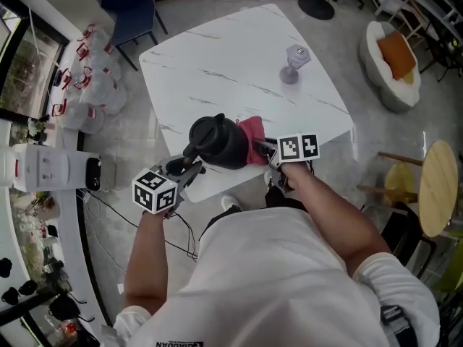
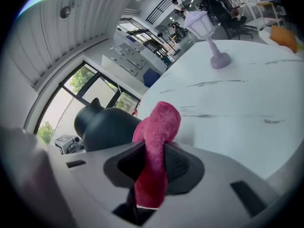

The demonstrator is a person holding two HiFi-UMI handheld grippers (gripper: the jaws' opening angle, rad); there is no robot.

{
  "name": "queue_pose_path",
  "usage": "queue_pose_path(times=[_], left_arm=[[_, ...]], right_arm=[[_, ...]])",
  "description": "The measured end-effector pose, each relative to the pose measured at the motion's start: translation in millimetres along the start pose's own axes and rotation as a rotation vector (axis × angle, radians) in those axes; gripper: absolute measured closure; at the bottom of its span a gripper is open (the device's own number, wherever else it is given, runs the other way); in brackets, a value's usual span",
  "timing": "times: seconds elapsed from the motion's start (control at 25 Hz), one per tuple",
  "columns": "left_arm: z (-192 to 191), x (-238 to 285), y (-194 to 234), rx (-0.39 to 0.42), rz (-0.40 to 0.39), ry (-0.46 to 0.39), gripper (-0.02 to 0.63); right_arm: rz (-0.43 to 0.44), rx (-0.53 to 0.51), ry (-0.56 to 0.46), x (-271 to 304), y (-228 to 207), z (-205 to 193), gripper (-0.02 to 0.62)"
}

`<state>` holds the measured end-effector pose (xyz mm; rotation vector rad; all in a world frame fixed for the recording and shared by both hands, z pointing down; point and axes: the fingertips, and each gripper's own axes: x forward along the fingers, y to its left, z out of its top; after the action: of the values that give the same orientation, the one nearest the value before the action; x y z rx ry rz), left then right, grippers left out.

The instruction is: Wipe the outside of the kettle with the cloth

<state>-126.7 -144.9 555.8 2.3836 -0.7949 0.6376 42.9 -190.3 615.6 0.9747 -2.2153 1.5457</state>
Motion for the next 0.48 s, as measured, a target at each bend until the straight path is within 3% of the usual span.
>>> queue_pose_path(times=[0.32,0.48], left_arm=[[-3,1,-4,0.082,-0.039,0.007,0.492],[-7,-1,0,0.090,-0.039,0.008,0.492]], right_arm=[[-0.088,-0.017,0.076,8,-35,-23,0.491],[-0.161,-0.091,0.106,6,-49,-29,0.489]])
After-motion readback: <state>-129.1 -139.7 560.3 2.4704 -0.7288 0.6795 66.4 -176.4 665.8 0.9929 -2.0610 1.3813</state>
